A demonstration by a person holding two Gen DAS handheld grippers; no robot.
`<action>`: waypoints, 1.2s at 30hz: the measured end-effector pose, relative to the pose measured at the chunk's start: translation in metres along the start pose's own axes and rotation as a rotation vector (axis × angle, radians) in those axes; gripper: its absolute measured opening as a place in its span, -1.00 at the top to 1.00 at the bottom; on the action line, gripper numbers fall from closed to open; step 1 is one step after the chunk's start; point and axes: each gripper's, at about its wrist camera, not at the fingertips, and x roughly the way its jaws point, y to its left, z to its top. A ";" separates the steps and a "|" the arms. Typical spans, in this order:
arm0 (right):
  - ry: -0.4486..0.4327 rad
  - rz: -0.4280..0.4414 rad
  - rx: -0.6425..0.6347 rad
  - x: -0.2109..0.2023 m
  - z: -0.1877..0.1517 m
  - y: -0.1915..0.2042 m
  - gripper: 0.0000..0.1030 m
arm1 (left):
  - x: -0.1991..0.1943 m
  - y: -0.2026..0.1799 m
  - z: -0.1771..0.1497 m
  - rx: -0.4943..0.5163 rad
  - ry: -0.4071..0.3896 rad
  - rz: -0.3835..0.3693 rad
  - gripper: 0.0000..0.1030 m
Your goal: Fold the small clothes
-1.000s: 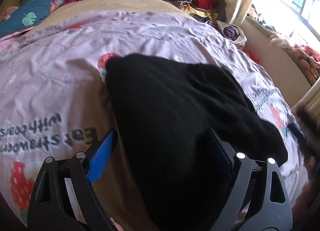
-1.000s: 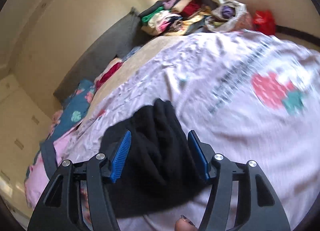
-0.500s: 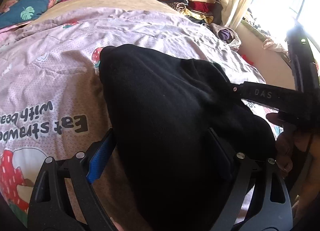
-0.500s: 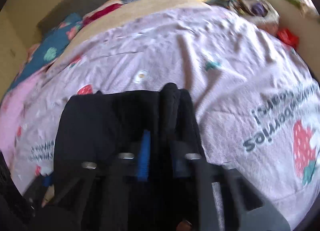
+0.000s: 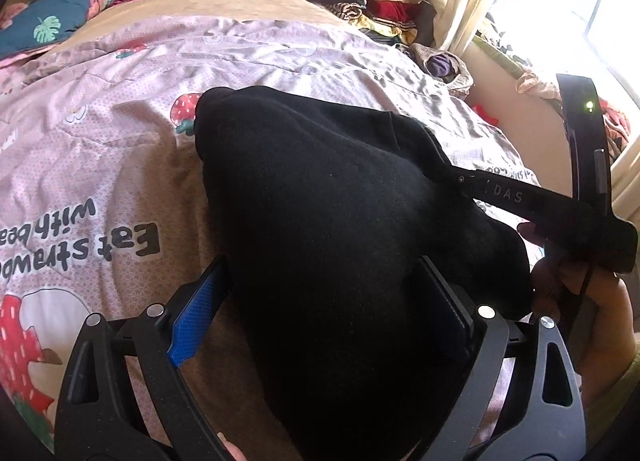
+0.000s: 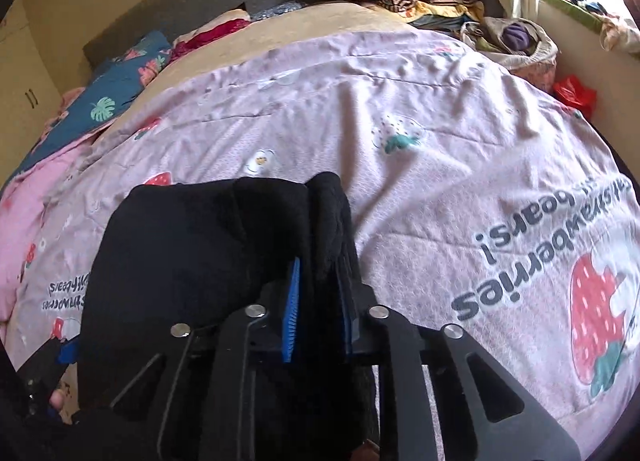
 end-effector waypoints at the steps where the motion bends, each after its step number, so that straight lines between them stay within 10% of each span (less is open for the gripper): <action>1: -0.004 -0.010 0.002 -0.001 -0.002 -0.001 0.44 | 0.000 0.000 0.000 -0.002 0.001 -0.002 -0.65; 12: -0.063 -0.069 0.027 -0.038 -0.021 -0.010 0.09 | -0.006 -0.002 -0.006 -0.014 0.004 0.006 -0.65; 23: -0.182 0.008 0.006 -0.116 -0.047 -0.004 -0.68 | -0.035 -0.015 -0.015 0.011 -0.009 -0.006 -0.81; 36: -0.298 0.069 -0.054 -0.206 -0.102 0.018 -0.87 | -0.097 -0.025 -0.039 0.009 -0.091 -0.029 -0.81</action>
